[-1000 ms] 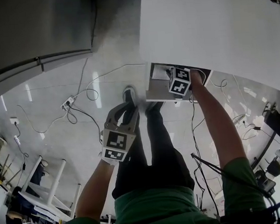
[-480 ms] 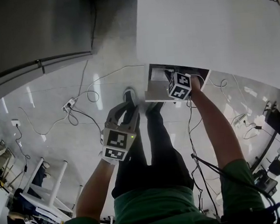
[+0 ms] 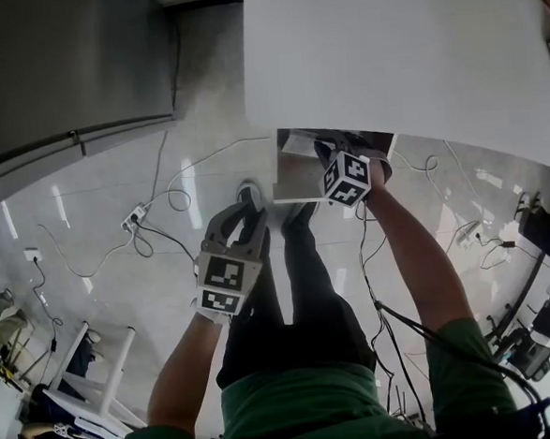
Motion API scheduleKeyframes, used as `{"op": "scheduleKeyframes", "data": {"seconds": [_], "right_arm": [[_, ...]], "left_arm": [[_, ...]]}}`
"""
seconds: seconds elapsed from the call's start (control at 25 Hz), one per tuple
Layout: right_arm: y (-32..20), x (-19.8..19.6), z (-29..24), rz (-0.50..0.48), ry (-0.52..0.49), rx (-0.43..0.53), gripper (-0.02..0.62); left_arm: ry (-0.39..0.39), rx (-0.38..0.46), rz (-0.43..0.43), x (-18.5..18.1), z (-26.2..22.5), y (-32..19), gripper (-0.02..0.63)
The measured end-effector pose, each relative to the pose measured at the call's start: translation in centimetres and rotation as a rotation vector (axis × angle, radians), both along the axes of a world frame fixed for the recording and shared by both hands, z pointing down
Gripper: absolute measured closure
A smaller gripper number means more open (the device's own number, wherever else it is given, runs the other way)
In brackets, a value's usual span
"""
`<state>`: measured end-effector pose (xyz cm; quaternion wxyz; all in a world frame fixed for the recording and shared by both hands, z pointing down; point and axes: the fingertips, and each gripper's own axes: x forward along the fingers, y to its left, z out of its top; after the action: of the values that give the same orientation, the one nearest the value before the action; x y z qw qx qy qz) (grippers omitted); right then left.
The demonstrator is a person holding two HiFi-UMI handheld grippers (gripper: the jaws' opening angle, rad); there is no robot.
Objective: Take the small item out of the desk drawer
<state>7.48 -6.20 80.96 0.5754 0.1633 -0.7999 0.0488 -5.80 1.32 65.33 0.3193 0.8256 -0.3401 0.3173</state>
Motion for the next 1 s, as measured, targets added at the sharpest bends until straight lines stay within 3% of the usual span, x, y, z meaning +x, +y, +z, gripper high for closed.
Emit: {"op": "scheduleKeyframes", "data": {"seconds": [0.6,1.0], "right_arm": [[0.3,1.0,-11.4,0.061,-0.096,0.115,0.565],[0.5,0.4,-21.0,0.099,-0.191,0.135,0.566]], "left_arm": [[-0.006,0.112,0.024,1.2,-6.7,-3.0,0.526],[-0.017,0.196,0.037,0.8,-12.8,-4.8,0.526]]}}
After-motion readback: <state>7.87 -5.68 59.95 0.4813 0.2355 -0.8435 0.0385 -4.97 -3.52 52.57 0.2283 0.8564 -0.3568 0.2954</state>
